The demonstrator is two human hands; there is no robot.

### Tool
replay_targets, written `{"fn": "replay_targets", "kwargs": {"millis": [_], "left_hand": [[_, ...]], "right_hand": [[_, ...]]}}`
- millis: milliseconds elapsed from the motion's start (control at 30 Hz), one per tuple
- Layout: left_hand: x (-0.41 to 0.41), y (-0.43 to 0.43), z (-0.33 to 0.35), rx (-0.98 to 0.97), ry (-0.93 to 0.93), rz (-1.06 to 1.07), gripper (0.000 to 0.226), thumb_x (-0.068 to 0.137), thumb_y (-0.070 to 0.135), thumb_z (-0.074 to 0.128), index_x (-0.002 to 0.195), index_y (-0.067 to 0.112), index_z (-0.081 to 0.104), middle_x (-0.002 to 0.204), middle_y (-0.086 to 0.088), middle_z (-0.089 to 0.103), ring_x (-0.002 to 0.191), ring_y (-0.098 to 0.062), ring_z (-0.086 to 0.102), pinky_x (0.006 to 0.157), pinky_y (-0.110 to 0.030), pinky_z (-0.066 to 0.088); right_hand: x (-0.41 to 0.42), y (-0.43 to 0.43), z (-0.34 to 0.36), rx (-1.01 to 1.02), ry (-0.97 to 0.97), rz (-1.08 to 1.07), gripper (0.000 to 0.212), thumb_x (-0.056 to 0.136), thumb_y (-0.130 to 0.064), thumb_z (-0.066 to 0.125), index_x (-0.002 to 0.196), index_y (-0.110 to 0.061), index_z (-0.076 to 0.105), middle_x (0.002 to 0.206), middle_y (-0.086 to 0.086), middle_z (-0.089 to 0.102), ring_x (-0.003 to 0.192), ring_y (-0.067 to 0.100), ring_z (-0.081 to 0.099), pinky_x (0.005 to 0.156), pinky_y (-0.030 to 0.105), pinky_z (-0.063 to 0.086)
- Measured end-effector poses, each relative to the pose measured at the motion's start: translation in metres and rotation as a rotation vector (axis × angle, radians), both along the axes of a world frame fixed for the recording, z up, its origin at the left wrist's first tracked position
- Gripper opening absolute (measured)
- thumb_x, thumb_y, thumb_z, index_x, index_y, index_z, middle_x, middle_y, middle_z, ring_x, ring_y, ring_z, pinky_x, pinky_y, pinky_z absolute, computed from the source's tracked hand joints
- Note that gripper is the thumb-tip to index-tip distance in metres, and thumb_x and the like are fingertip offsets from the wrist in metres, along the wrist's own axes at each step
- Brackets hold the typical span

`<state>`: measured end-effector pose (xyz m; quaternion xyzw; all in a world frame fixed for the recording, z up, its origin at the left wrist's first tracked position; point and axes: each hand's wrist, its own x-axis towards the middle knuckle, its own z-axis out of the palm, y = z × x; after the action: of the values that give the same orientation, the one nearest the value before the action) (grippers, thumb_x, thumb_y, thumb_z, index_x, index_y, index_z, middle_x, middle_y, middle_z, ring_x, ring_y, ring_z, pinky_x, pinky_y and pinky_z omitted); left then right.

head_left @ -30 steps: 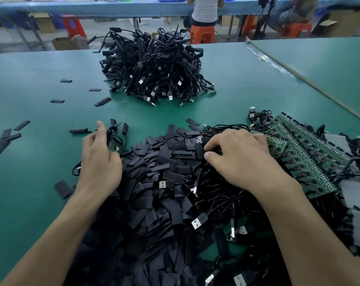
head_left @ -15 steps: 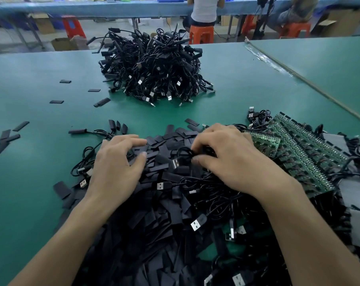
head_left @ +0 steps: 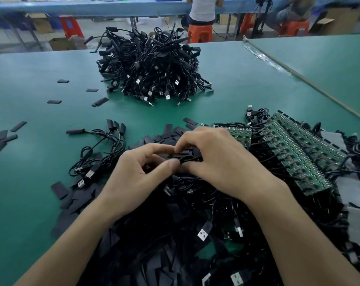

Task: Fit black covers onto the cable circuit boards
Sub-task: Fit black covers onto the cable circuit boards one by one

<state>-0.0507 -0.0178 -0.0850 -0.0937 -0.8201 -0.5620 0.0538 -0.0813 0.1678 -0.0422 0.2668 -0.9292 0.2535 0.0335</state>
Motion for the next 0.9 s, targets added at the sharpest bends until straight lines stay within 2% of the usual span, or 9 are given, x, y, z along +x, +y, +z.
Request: {"fn": "replay_targets", "kwargs": {"millis": [100,200,300,400,500,600,667,767,900], "left_hand": [[0.0,0.002,-0.003,-0.095,0.019,0.025,0.015,0.088,0.016,0.073,0.095,0.029,0.076,0.081,0.006,0.076,0.074,-0.015,0.072,0.071,-0.029,0.059],[0.002,0.002,-0.004,-0.124,0.026,0.04,0.019,0.085,0.008,0.074,0.087,0.027,0.077,0.078,0.008,0.075,0.071,-0.013,0.07,0.067,-0.021,0.055],[0.0,-0.001,-0.006,-0.189,0.059,0.084,0.025,0.081,0.004,0.074,0.079,0.028,0.074,0.073,0.01,0.073,0.065,-0.013,0.067,0.061,-0.018,0.052],[-0.002,-0.002,-0.006,-0.198,0.073,0.146,0.019,0.077,0.01,0.069,0.074,0.029,0.07,0.074,0.009,0.072,0.065,-0.019,0.066,0.061,-0.031,0.055],[-0.002,-0.003,-0.006,-0.128,0.089,0.154,0.005,0.076,0.029,0.069,0.08,0.031,0.068,0.083,0.012,0.073,0.076,-0.009,0.068,0.072,-0.034,0.057],[-0.001,0.002,-0.001,0.063,0.081,0.077,0.018,0.077,0.049,0.07,0.09,0.038,0.067,0.084,0.008,0.072,0.071,-0.004,0.065,0.07,-0.021,0.05],[0.001,0.007,0.004,0.174,0.089,0.034,0.016,0.077,0.05,0.07,0.09,0.041,0.067,0.081,0.002,0.071,0.064,-0.004,0.062,0.063,-0.017,0.048],[0.003,0.009,0.008,0.192,0.147,0.013,0.017,0.079,0.041,0.077,0.088,0.031,0.067,0.081,-0.007,0.07,0.065,-0.008,0.062,0.063,-0.023,0.052],[0.005,0.009,0.01,0.231,0.145,-0.035,0.017,0.079,0.02,0.076,0.091,0.014,0.064,0.069,0.001,0.063,0.058,-0.003,0.056,0.057,-0.013,0.045]], "right_hand": [[-0.004,0.011,0.001,0.126,0.094,-0.213,0.04,0.083,-0.031,0.072,0.121,-0.039,0.061,0.128,-0.007,0.054,0.124,0.019,0.044,0.107,0.038,0.026],[-0.004,0.018,0.0,0.215,-0.037,-0.413,0.052,0.09,-0.044,0.063,0.139,-0.038,0.046,0.145,0.003,0.039,0.138,0.027,0.025,0.114,0.044,0.013],[-0.005,0.016,-0.002,0.183,-0.004,-0.472,0.048,0.096,-0.038,0.056,0.142,-0.04,0.04,0.129,0.005,0.051,0.129,0.03,0.038,0.108,0.045,0.019],[-0.006,0.015,0.002,-0.016,0.15,-0.387,0.043,0.095,-0.011,0.057,0.125,-0.041,0.06,0.106,-0.003,0.062,0.108,0.022,0.057,0.097,0.038,0.037],[-0.002,0.009,0.009,-0.275,0.173,-0.229,0.036,0.088,-0.006,0.069,0.11,-0.034,0.072,0.094,-0.01,0.071,0.089,0.005,0.067,0.087,0.028,0.055],[0.004,0.001,0.012,-0.52,0.113,-0.012,0.034,0.079,-0.009,0.079,0.104,-0.031,0.074,0.077,-0.014,0.072,0.078,-0.003,0.067,0.076,0.008,0.049],[0.006,-0.003,0.01,-0.635,0.038,0.106,0.032,0.077,-0.011,0.08,0.102,-0.029,0.073,0.075,-0.012,0.072,0.075,0.001,0.068,0.075,0.013,0.05],[0.004,-0.005,0.006,-0.706,-0.038,0.14,0.023,0.077,-0.015,0.081,0.096,-0.026,0.073,0.075,-0.011,0.069,0.072,0.0,0.065,0.073,0.017,0.05],[0.0,-0.004,0.003,-0.735,-0.087,0.111,0.018,0.077,-0.024,0.082,0.09,-0.027,0.07,0.082,-0.008,0.069,0.079,0.001,0.064,0.076,0.013,0.047]]}}
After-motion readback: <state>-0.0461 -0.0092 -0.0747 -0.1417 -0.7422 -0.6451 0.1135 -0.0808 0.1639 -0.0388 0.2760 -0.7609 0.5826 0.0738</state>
